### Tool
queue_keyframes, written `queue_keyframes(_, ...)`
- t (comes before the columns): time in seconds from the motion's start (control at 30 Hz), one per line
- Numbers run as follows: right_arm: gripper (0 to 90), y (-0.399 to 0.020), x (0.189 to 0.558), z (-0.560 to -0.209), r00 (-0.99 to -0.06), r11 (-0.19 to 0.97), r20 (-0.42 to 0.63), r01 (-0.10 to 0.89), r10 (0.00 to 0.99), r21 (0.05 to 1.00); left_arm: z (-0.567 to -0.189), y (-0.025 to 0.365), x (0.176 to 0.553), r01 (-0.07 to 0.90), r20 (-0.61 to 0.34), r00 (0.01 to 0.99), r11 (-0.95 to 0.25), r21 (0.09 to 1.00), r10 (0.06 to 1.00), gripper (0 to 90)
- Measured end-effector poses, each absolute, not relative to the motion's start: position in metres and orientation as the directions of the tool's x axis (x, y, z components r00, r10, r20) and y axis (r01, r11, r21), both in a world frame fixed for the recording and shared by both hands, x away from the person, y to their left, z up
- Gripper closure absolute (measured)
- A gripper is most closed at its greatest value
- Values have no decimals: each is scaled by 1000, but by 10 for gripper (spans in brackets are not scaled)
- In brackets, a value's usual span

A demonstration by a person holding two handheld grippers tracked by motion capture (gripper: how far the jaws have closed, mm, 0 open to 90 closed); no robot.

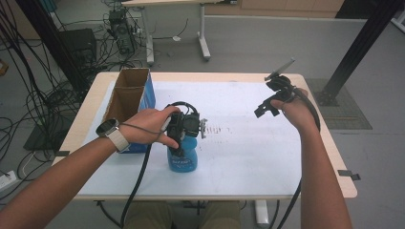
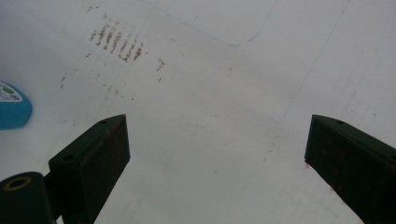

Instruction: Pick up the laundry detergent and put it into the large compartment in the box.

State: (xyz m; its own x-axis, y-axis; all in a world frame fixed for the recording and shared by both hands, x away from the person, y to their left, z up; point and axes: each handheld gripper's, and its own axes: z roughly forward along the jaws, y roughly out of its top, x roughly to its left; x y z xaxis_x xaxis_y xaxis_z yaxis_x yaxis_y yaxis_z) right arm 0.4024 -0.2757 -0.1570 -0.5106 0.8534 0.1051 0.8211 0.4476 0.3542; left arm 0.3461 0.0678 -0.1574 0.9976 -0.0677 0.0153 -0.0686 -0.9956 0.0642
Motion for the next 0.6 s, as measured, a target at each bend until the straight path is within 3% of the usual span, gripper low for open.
queue_keyframes(0.6, 67, -275, 396, -151, -512, 448, 98, 816, 853, 365, -130, 71, 339, 13, 1, 1000, -997, 70, 13, 376)
